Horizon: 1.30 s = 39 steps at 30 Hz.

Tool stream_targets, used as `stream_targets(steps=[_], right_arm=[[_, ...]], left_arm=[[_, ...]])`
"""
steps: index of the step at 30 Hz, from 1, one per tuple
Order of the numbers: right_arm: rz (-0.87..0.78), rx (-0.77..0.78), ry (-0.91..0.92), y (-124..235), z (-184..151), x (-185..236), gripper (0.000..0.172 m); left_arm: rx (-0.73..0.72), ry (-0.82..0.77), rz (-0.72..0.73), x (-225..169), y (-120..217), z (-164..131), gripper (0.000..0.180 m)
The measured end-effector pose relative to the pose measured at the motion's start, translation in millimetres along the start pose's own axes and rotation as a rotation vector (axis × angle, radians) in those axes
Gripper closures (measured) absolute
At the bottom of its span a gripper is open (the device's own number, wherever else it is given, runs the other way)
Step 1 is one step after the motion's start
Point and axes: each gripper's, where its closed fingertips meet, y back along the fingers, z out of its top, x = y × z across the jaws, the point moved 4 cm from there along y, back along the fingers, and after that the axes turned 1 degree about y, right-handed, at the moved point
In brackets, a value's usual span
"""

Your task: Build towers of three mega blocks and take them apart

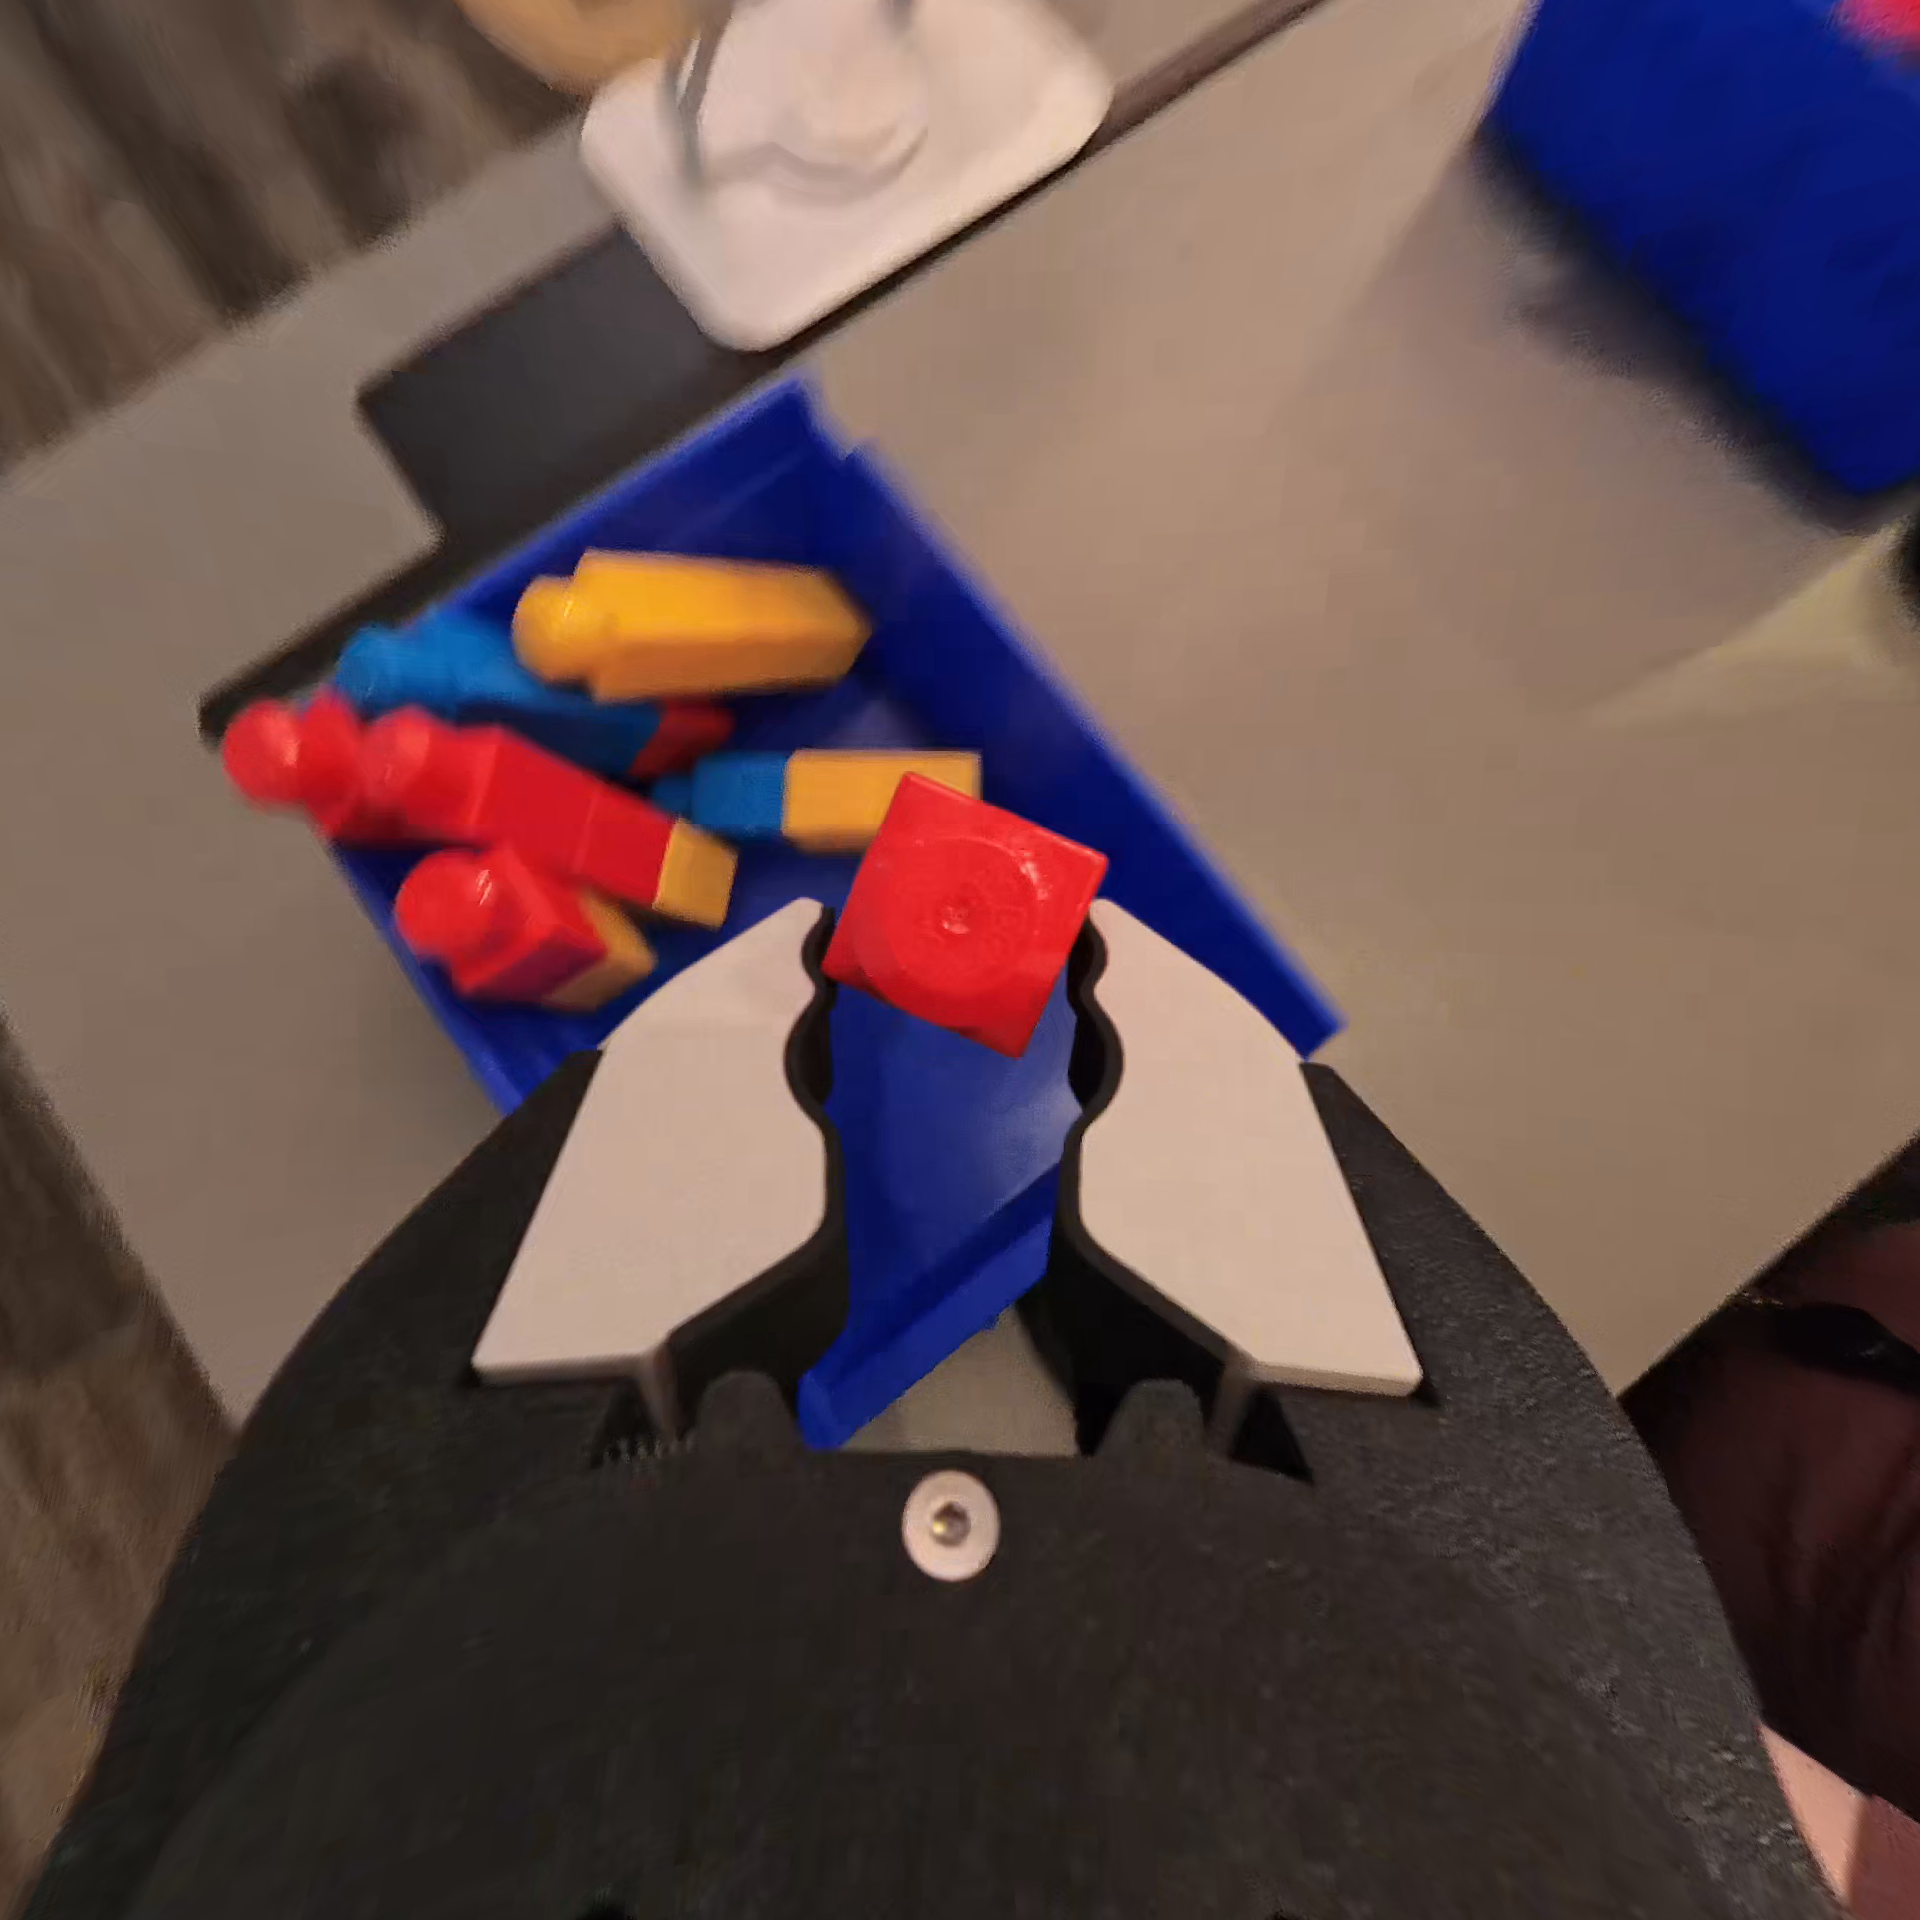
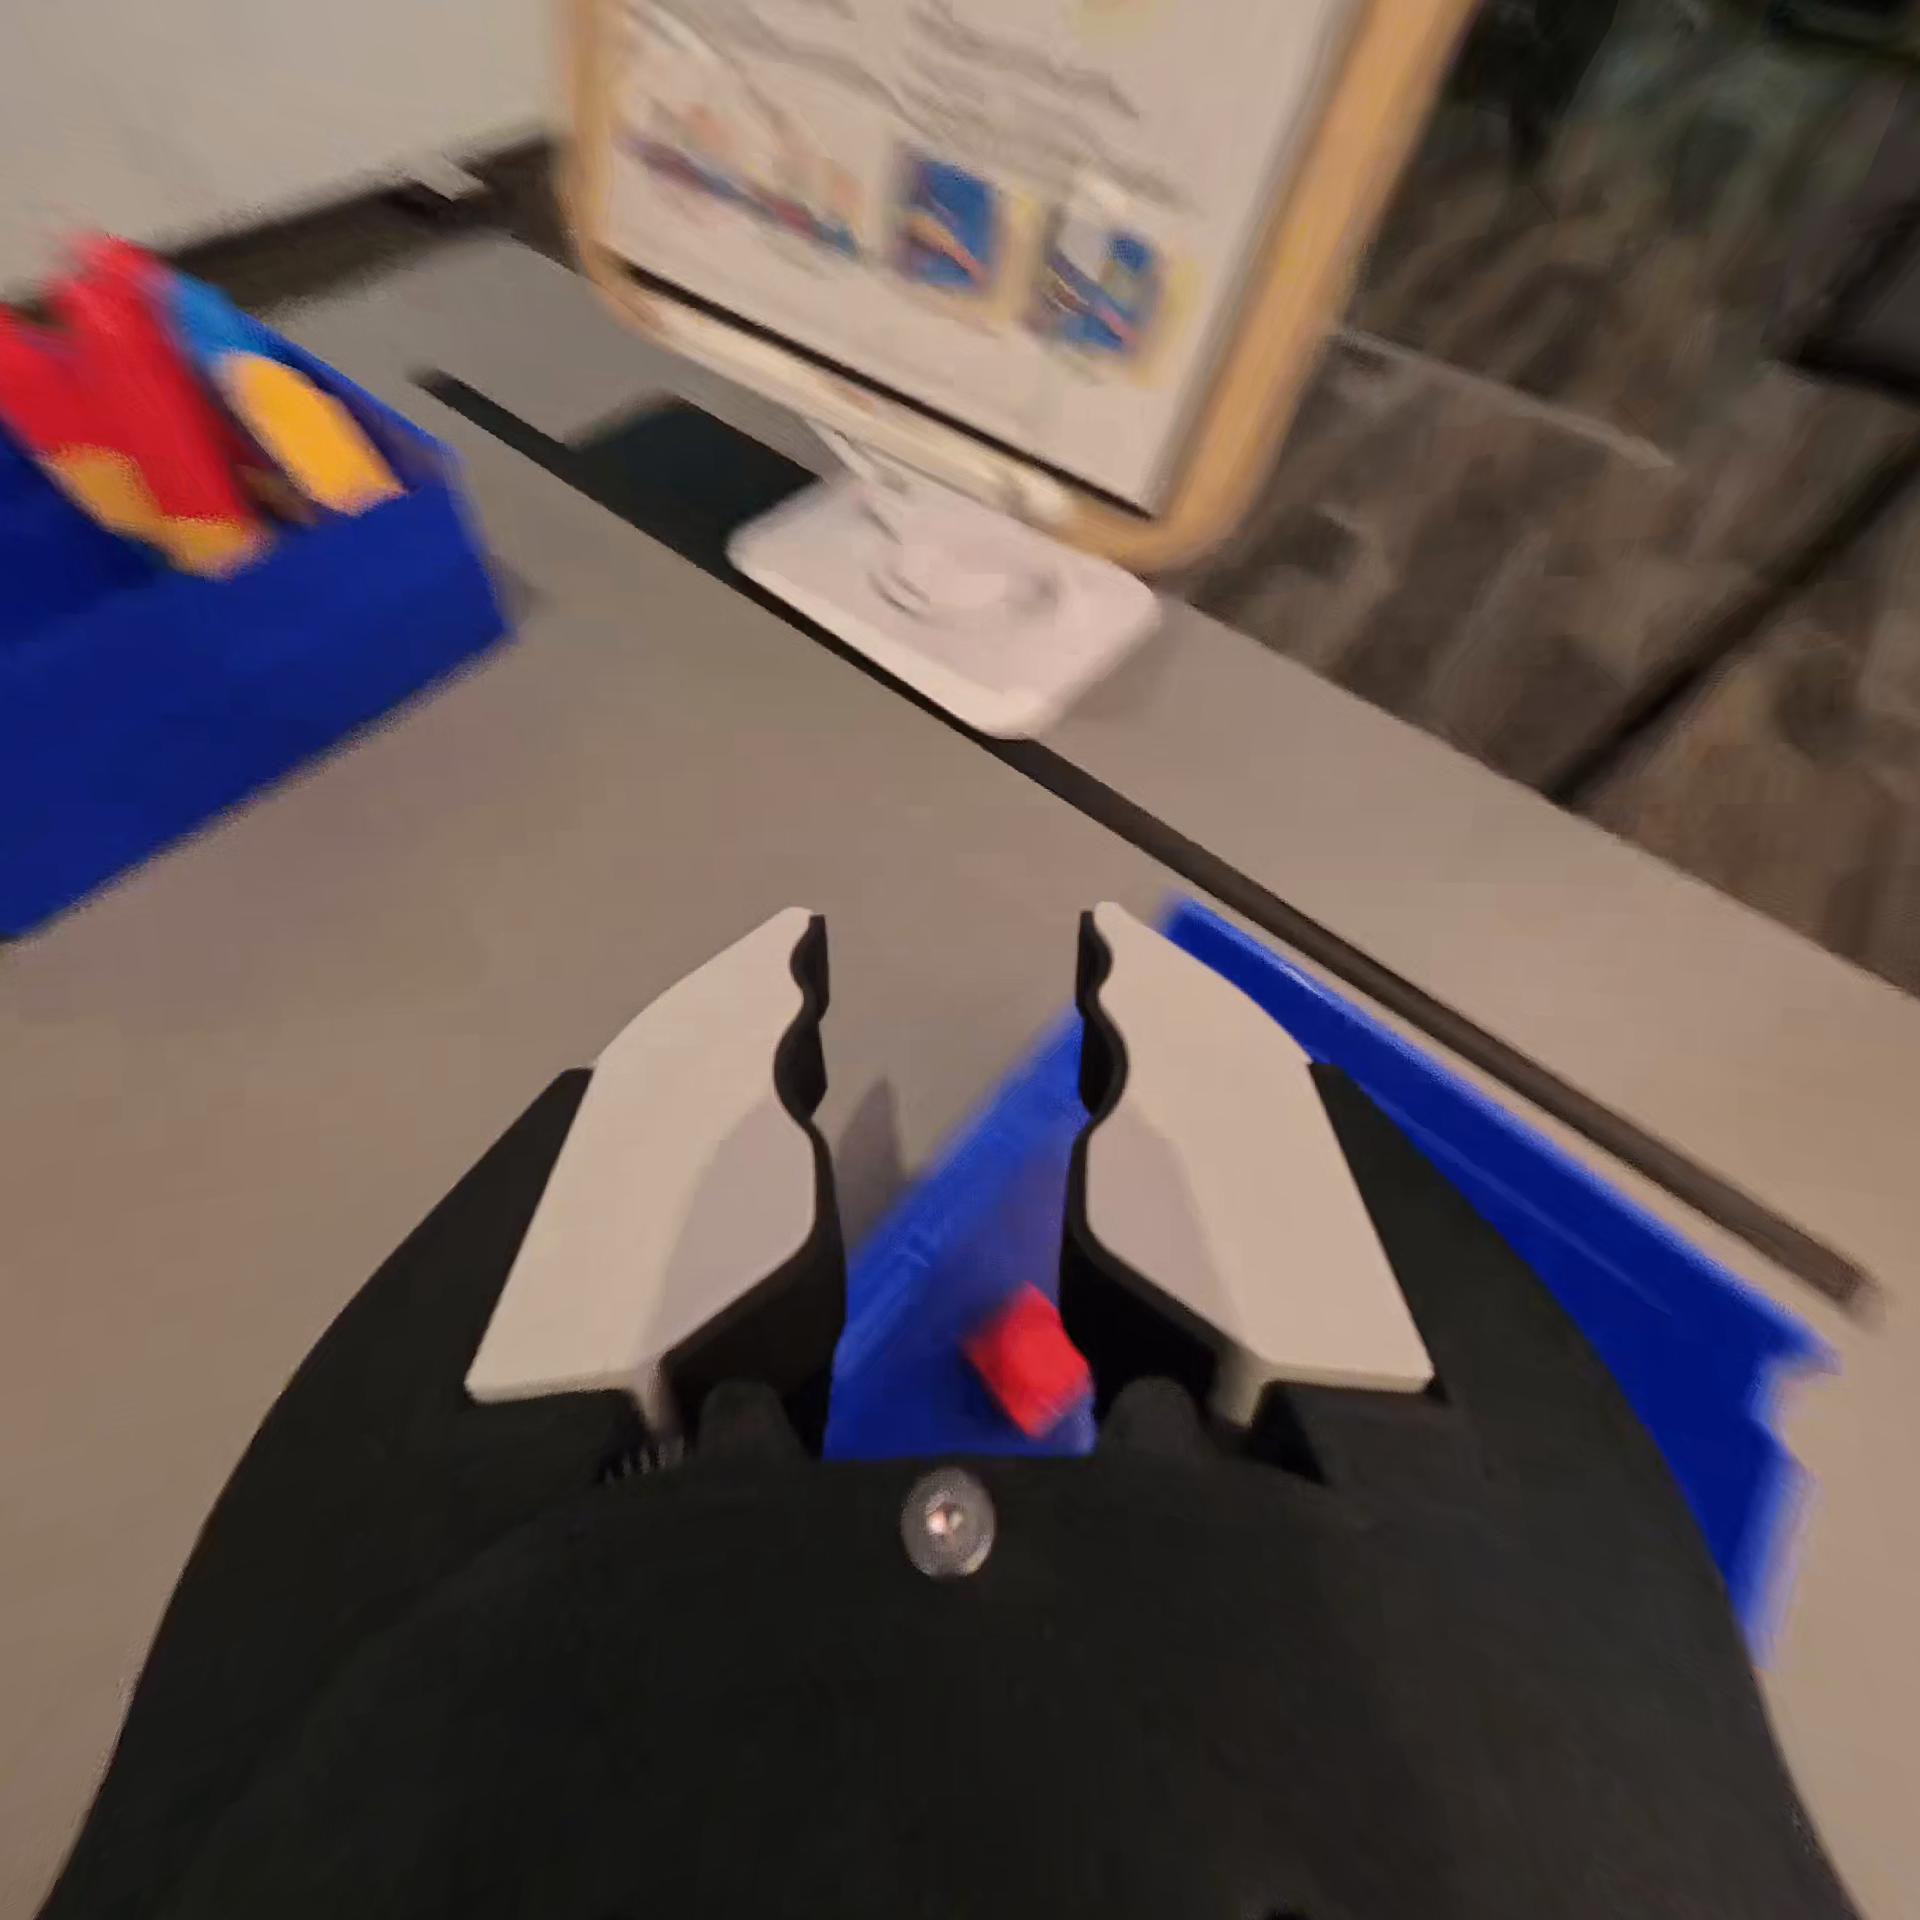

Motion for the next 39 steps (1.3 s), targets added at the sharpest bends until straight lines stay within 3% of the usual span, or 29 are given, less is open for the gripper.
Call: stream_targets(steps=[6,8,10,11,14,15,17,22,25,30,33,39], right_arm=[[0.699,-0.253,0.135,-6.6,54.7,175.1,0.111],[0.794,-0.246,0.167,-15.1,53.4,216.1,0.103],[0.781,-0.215,0.209,-30.2,45.7,239.3,0.090],[0.755,-0.196,0.234,-39.2,40.6,245.3,0.083],[0.796,-0.114,0.246,-59.7,21.8,257.8,0.085],[0.839,-0.093,0.229,-63.1,17.1,261.4,0.092],[0.911,-0.098,0.218,-65.2,12.7,264.5,0.133],[0.957,-0.106,0.217,-61.9,12.0,262.3,0.134],[0.999,-0.090,0.225,-55.3,11.4,262.3,0.134],[1.060,-0.100,0.169,-48.7,15.2,259.8,0.134],[1.065,-0.090,0.143,-49.4,15.0,255.8,0.134],[1.073,-0.104,0.096,-48.1,18.5,248.9,0.134]], left_arm=[[-0.214,-0.227,-0.242,-95.5,8.1,50.9,0.138],[-0.250,-0.270,-0.318,-120.9,0.2,63.7,0.138],[-0.257,-0.290,-0.386,-139.3,-8.7,70.7,0.138],[-0.253,-0.297,-0.408,-145.0,-13.2,72.3,0.138],[-0.252,-0.280,-0.427,-150.0,-22.8,76.8,0.138],[-0.267,-0.265,-0.429,-149.2,-23.8,79.3,0.138],[-0.286,-0.238,-0.488,-151.4,-23.5,82.1,0.139],[-0.338,-0.247,-0.590,-153.0,-28.8,87.0,0.141],[-0.334,-0.253,-0.685,-160.4,-36.7,87.1,0.128],[-0.325,-0.280,-0.793,-175.6,-48.1,86.6,0.129],[-0.298,-0.303,-0.763,-179.4,-59.5,85.9,0.139],[-0.315,-0.257,-0.781,-177.6,-60.8,92.3,0.139]])
